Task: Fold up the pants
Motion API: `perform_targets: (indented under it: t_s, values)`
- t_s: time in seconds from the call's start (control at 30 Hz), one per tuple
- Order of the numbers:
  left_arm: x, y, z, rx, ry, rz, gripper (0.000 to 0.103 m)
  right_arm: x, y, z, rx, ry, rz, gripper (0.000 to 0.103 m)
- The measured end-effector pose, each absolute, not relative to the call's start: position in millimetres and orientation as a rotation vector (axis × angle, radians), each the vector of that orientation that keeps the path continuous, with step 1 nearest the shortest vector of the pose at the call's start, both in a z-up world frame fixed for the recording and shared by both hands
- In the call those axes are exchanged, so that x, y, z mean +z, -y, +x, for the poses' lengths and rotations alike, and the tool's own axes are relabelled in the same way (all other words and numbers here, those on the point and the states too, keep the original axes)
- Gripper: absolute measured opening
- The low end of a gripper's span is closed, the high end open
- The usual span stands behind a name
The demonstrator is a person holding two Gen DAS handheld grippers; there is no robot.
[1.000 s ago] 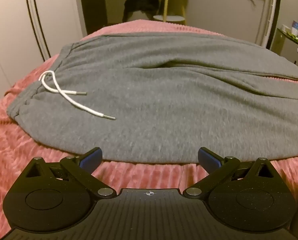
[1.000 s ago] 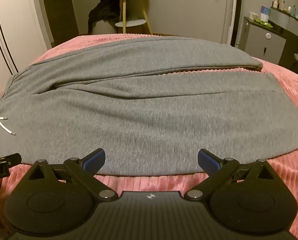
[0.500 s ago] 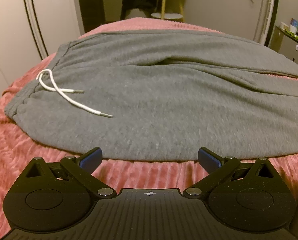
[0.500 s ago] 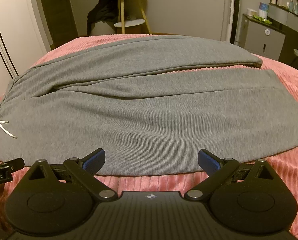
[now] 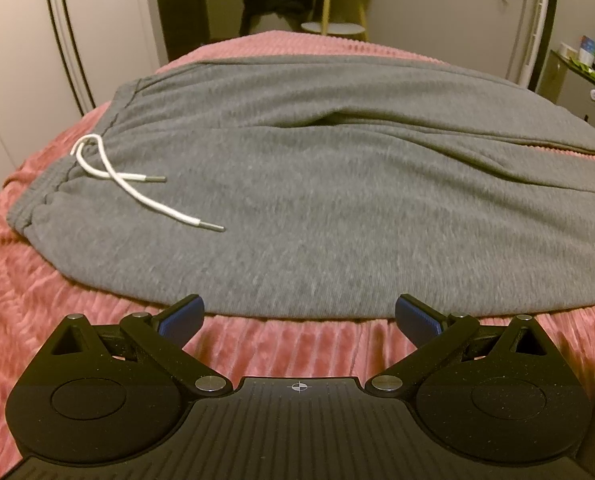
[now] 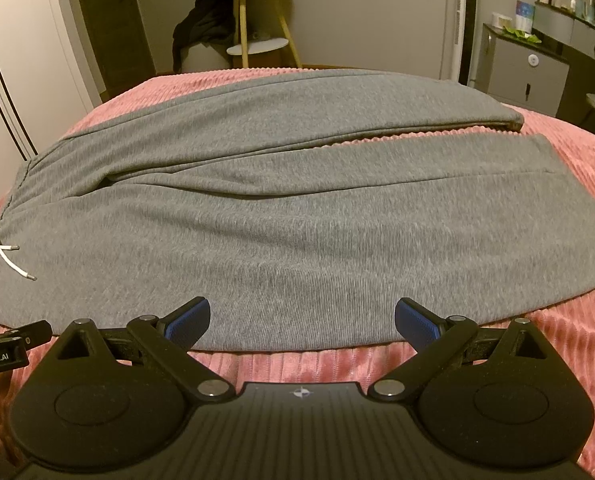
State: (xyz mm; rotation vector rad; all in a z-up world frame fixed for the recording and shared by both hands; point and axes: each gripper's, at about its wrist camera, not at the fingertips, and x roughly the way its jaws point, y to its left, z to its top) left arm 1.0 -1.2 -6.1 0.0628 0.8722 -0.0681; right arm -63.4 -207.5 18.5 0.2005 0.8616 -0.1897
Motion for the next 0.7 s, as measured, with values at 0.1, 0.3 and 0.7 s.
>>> perform_targets:
  t_s: [0.1,0.3,0.7]
  values:
    - [-6.5,1.4,0.6,-0.070,-0.874,0.064,0.103,18.4,207.6,-63.2,-0.190,-0.863,0.207,0.099]
    - [-6.6,1.4,0.7,-0.074,-0.879,0.064,0.103,18.5,209.2,-63.1,-0.190,-0.862,0.215,0.099]
    - [-6.3,1.9,1.3,-0.074,-0.882,0.063,0.103,17.9,209.3,-63.4,-0.190,-0.862,0.218,0.099]
